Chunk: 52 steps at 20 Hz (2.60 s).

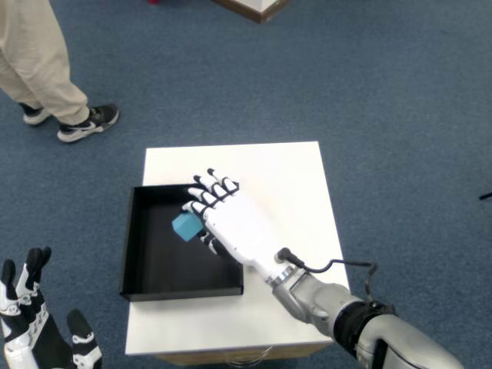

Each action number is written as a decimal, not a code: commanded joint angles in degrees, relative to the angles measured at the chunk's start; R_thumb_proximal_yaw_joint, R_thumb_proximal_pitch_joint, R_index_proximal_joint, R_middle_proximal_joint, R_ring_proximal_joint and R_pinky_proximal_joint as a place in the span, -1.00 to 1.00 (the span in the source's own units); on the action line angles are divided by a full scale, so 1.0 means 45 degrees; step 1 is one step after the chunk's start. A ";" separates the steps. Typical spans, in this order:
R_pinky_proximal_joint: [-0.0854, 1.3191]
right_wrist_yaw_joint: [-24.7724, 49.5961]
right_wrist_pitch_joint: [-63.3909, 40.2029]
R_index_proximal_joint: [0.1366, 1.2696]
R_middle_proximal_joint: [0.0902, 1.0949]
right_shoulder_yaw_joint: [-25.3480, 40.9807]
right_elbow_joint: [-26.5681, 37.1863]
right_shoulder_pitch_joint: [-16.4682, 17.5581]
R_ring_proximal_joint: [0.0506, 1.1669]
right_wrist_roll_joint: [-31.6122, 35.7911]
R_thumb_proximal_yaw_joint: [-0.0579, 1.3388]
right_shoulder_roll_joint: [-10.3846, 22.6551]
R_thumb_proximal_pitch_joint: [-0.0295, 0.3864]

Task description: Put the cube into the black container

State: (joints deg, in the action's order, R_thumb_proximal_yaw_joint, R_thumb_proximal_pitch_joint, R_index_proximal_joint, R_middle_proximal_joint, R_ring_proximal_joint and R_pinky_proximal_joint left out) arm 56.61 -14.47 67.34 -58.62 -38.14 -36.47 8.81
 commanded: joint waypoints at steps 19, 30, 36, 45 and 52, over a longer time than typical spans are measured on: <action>-0.87 -0.1013 0.2093 -0.29 -0.72 0.3549 -0.0304 -0.1613 -0.76 0.4785 0.04 -0.0102 -0.24; -0.91 -0.0085 0.2035 -0.65 -0.85 0.3274 0.0406 -0.2019 -0.82 0.4474 -0.26 0.0115 -0.42; -0.94 0.1432 0.1548 -0.93 -0.90 0.2736 0.0389 -0.2000 -0.84 0.5144 -0.56 0.0331 -0.83; -0.92 0.4339 -0.4386 -0.96 -0.93 0.0532 0.2484 -0.0568 -0.85 0.7387 -0.77 0.3763 -0.54; -0.83 0.2845 -1.1381 -0.85 -0.88 -0.0123 0.2801 0.1916 -0.80 1.0391 -0.93 0.6565 0.21</action>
State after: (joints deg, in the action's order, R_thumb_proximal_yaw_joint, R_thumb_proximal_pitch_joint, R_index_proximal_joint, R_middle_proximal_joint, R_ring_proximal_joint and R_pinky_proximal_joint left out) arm 70.41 -60.71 68.67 -46.61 -27.53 7.98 36.61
